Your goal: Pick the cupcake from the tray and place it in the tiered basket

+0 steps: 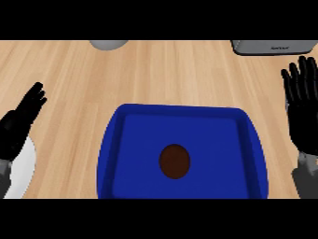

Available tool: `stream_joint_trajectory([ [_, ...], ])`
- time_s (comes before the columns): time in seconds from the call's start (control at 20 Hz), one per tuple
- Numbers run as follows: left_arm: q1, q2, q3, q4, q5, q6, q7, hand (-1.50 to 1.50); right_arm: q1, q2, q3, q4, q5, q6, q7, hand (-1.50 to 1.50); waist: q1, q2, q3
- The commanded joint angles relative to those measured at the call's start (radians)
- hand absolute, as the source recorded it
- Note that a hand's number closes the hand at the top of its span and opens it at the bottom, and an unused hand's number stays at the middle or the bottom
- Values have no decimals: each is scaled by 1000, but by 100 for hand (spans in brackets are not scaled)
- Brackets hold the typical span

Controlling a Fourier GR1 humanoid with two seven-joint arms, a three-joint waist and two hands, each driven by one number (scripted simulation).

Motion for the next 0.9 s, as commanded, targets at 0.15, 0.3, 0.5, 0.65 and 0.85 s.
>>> stream_joint_trajectory([
  [0.15, -52, -9, -12, 21, -138, 108, -19, 0, 6, 70, 201, 1, -20, 130, 91, 150, 15, -18, -29],
  [0.3, -9, -7, 8, 16, -101, 107, 0, 0, 16, 259, -76, -51, -158, -132, -65, 150, -108, -49, 12],
  [0.5, -20, -41, -25, 26, -160, 146, -15, 0, 176, 33, 252, 97, 289, -217, 220, -150, -10, -22, -32],
  [0.65, -46, -66, -34, -47, -183, 167, 73, 0, 213, 23, 322, -102, 376, -279, 362, -150, 1, -24, -30],
  [0.85, -35, -59, -17, 9, -202, 154, 13, 0, 169, -183, 298, -208, 382, -97, 510, -150, 4, -24, -31],
])
